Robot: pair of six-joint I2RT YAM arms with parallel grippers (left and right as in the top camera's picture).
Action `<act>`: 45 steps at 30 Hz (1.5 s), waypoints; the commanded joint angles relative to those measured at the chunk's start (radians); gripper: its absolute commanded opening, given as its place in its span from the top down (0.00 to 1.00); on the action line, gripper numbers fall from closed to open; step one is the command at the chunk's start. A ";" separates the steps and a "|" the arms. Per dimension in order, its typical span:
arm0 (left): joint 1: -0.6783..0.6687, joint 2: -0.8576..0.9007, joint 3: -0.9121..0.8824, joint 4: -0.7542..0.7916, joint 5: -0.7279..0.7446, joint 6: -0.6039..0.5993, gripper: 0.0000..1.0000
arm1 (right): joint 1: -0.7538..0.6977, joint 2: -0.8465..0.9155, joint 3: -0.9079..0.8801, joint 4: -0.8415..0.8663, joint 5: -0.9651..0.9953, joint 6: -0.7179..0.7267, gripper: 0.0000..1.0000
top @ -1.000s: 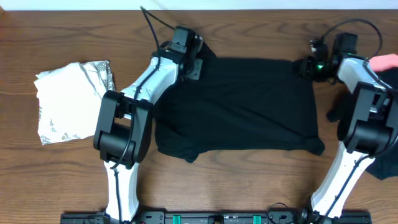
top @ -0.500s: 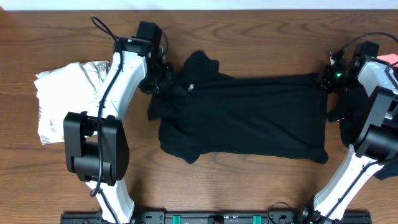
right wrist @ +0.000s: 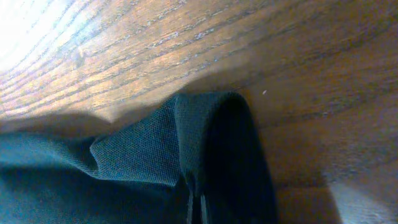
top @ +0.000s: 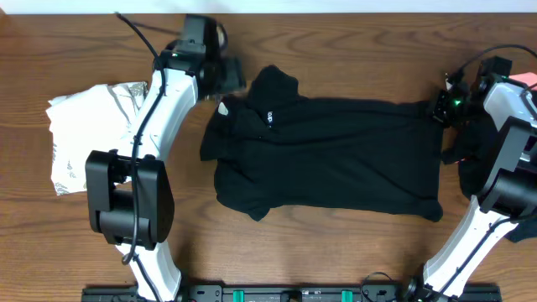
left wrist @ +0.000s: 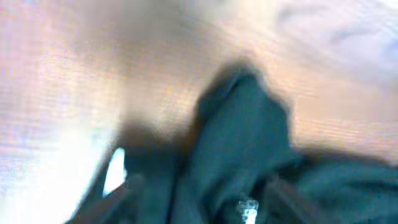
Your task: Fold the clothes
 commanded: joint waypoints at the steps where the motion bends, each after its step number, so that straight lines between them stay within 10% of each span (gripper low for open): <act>1: -0.006 0.004 0.007 0.116 -0.003 0.060 0.50 | 0.003 -0.020 -0.004 -0.003 -0.039 -0.055 0.99; 10: -0.094 0.040 0.007 0.226 -0.001 0.183 0.94 | 0.024 -0.158 0.008 0.007 -0.009 -0.075 0.99; 45: -0.154 0.293 0.007 0.198 0.029 0.218 0.93 | 0.114 -0.315 0.007 -0.235 0.310 -0.075 0.98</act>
